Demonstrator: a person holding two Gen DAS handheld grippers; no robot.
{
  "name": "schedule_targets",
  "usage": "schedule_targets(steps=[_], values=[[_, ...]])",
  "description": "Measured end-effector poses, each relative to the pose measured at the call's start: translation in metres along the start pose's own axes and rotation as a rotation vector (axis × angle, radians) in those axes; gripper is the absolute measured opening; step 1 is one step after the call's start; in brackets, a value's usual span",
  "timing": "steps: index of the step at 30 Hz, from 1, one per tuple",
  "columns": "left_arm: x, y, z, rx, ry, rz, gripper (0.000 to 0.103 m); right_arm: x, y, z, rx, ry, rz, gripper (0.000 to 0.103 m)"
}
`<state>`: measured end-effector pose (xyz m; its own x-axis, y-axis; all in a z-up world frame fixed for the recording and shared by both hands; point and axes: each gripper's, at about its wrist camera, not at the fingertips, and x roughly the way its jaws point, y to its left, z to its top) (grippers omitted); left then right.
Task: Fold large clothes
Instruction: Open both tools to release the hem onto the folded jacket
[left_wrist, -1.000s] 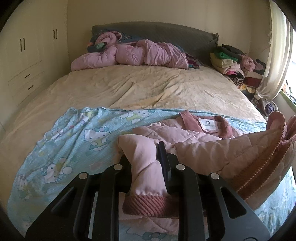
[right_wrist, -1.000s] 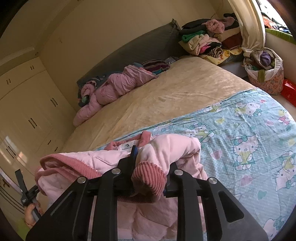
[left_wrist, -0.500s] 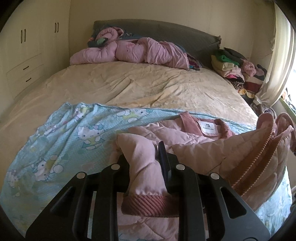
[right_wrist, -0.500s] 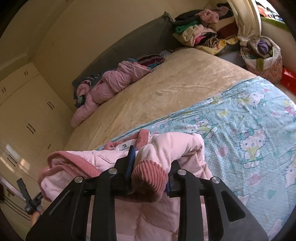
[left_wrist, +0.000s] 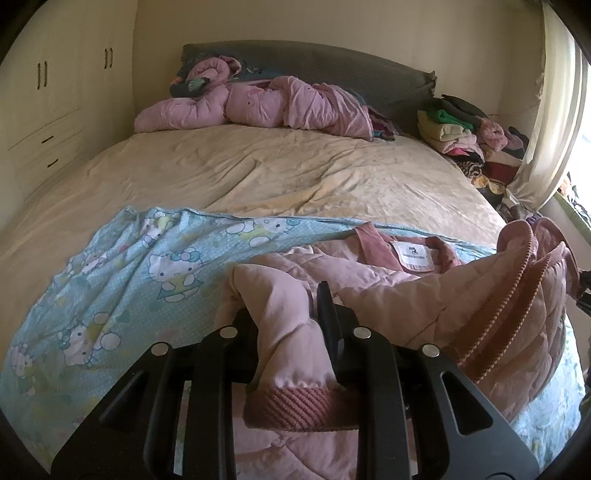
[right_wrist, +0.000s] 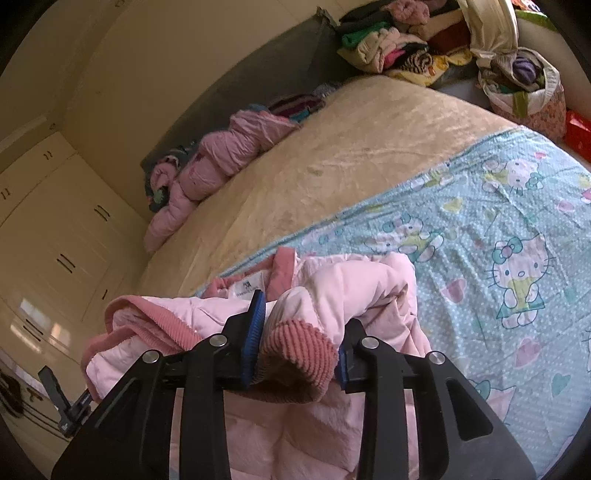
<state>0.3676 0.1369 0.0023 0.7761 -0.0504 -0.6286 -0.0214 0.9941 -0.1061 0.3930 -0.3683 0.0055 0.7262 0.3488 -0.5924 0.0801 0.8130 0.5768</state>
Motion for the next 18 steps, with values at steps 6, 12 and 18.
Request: schedule_targets(steps=[6,12,18], values=[[0.0,-0.003,-0.001,0.011,-0.006,-0.009,0.018,0.008,0.003,0.003,0.011,0.068,-0.033,0.061],[0.0,-0.005,-0.001,0.01,-0.011,-0.017,0.019,0.004,0.024,-0.002,-0.125,0.089,-0.154,0.099],[0.005,-0.005,0.0,-0.003,-0.002,-0.014,0.022,0.008,0.009,-0.015,-0.194,0.065,-0.213,0.099]])
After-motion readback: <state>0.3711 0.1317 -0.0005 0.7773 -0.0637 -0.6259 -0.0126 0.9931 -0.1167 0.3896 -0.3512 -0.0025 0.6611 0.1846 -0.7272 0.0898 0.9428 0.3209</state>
